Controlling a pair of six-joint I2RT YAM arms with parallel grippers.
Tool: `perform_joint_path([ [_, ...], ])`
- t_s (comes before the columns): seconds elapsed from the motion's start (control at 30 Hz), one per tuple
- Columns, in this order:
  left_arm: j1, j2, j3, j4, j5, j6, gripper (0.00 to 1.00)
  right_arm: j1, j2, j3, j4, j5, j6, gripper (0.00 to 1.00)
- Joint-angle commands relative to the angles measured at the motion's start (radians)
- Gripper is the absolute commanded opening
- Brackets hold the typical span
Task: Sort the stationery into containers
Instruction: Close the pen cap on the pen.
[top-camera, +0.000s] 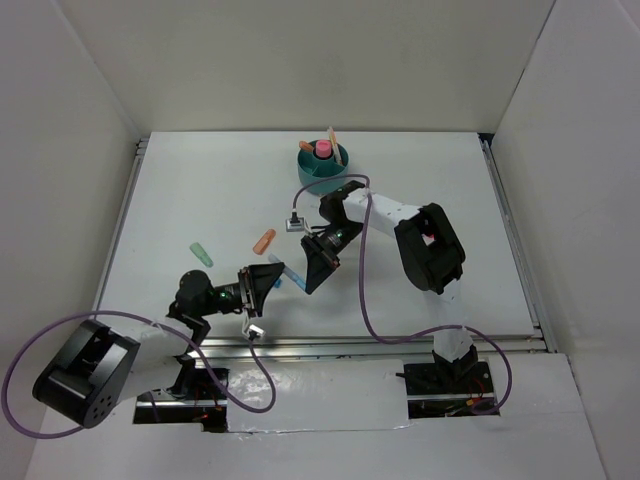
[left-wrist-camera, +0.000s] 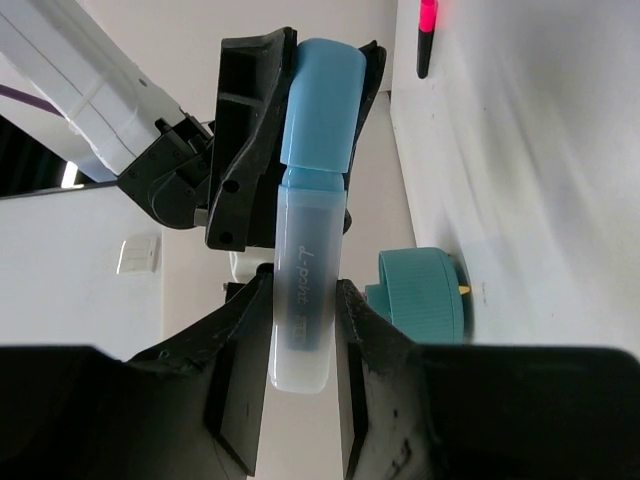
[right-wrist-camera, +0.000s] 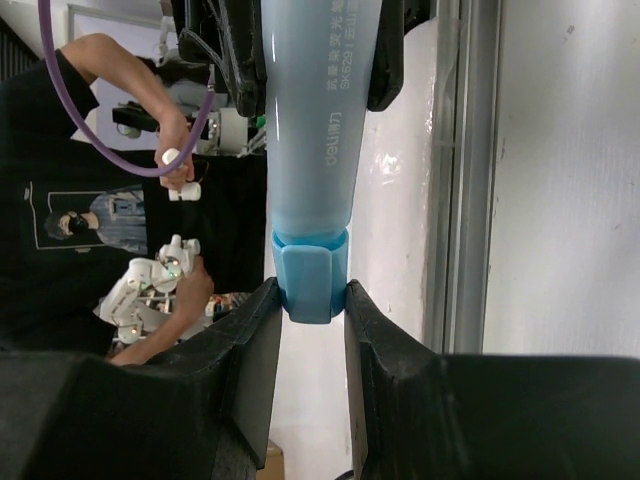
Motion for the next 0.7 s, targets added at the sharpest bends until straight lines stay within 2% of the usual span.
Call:
perform_joint_path([
  [0.0, -0.013, -0.039, 0.000, -0.076, 0.166, 0.061, 0.00, -0.015, -0.025, 0.064, -0.081, -0.086, -0.016, 0.00],
  [0.17, -0.018, -0.042, 0.011, -0.125, 0.180, 0.086, 0.00, -0.015, -0.002, 0.096, -0.081, -0.094, 0.025, 0.00],
  [0.37, -0.029, 0.008, 0.027, -0.027, 0.174, -0.009, 0.00, -0.012, -0.002, 0.114, -0.080, -0.112, 0.004, 0.00],
  [0.67, -0.056, 0.042, 0.030, -0.003, 0.162, 0.003, 0.00, -0.046, 0.028, 0.168, -0.080, -0.169, 0.022, 0.00],
])
